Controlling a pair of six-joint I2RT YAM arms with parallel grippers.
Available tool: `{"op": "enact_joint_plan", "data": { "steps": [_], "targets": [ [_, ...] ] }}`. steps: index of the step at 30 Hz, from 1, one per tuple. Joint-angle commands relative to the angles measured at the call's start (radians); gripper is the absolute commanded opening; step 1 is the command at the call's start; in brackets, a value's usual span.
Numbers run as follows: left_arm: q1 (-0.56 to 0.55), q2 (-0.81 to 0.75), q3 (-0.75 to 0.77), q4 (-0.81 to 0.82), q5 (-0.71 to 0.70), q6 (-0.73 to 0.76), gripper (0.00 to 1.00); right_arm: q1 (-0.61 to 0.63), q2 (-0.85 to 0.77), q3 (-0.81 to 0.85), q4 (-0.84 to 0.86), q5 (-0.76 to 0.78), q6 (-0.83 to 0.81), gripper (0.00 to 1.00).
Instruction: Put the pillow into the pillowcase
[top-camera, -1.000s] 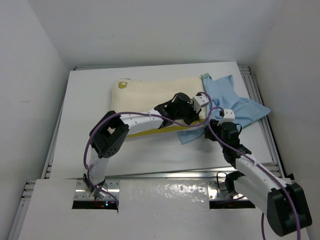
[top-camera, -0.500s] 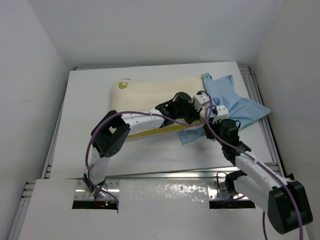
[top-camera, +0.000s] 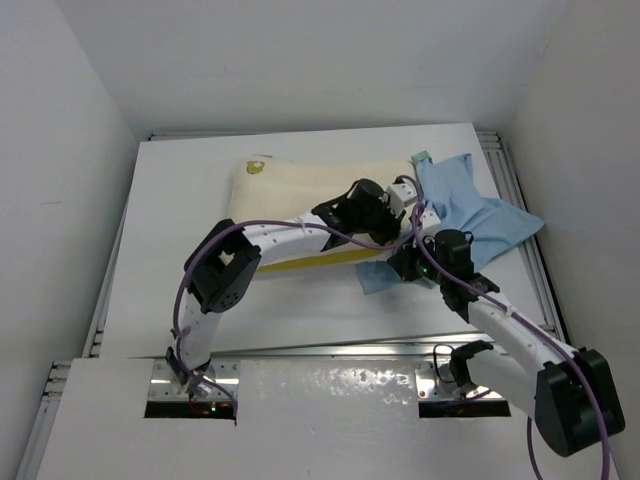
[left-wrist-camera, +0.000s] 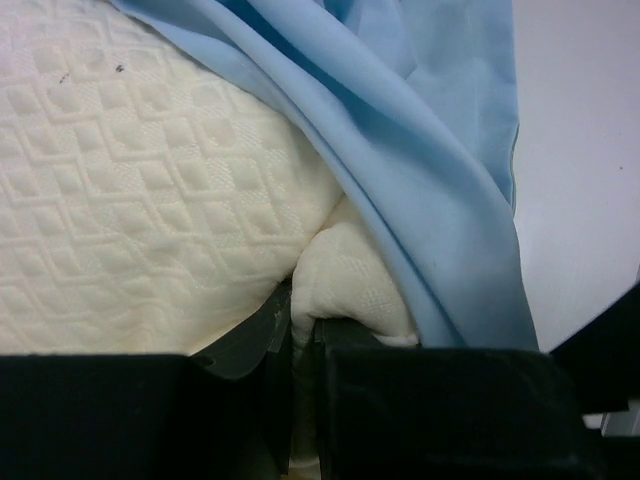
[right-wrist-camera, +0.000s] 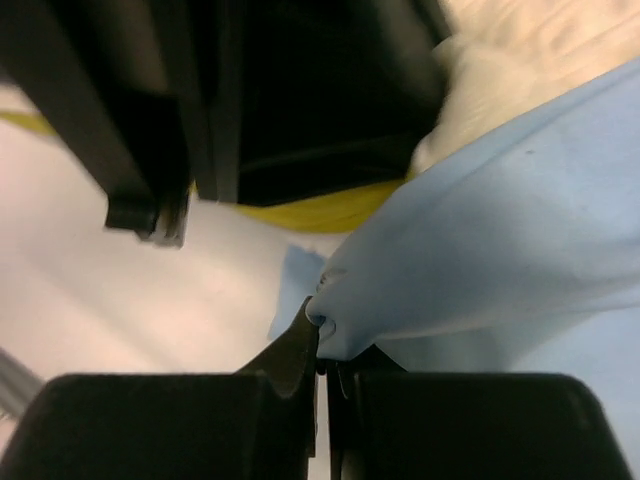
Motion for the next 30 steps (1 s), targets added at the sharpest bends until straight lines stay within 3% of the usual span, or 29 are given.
{"op": "enact_joint_plan", "data": {
  "steps": [1,7,8,9,10,13,14,19,23,30],
  "targets": [
    [0.013,0.027,0.102,0.128,-0.018,-0.018,0.00,0.030,0.036,0.000,0.009,-0.308,0.053,0.00],
    [0.010,0.030,0.104,0.115,0.095,-0.044,0.00,-0.010,0.039,-0.159,0.281,-0.134,0.219,0.03],
    [0.007,0.032,0.098,0.104,0.112,-0.041,0.00,-0.010,0.045,-0.145,0.275,-0.045,0.236,0.15],
    [0.001,0.032,0.079,0.095,0.106,-0.041,0.00,-0.010,0.042,-0.133,0.230,0.000,0.248,0.45],
    [0.001,0.030,0.072,0.092,0.112,-0.039,0.00,-0.010,0.032,-0.119,0.191,0.017,0.251,0.54],
    [0.001,0.026,0.052,0.053,0.117,-0.025,0.09,-0.010,-0.053,-0.074,0.028,0.055,0.240,0.66],
    [0.002,0.024,0.050,0.046,0.118,-0.022,0.16,-0.009,-0.082,-0.065,-0.008,0.073,0.234,0.67],
    [0.010,0.021,0.099,-0.049,0.179,0.017,0.34,-0.010,-0.276,-0.057,-0.183,0.152,0.271,0.72],
    [0.022,0.003,0.145,-0.167,0.238,0.102,0.55,-0.010,-0.306,0.013,-0.293,0.256,0.412,0.81],
    [0.027,-0.056,0.147,-0.296,0.295,0.211,0.71,-0.010,-0.309,0.166,-0.448,0.452,0.713,0.82]
  ]
}}
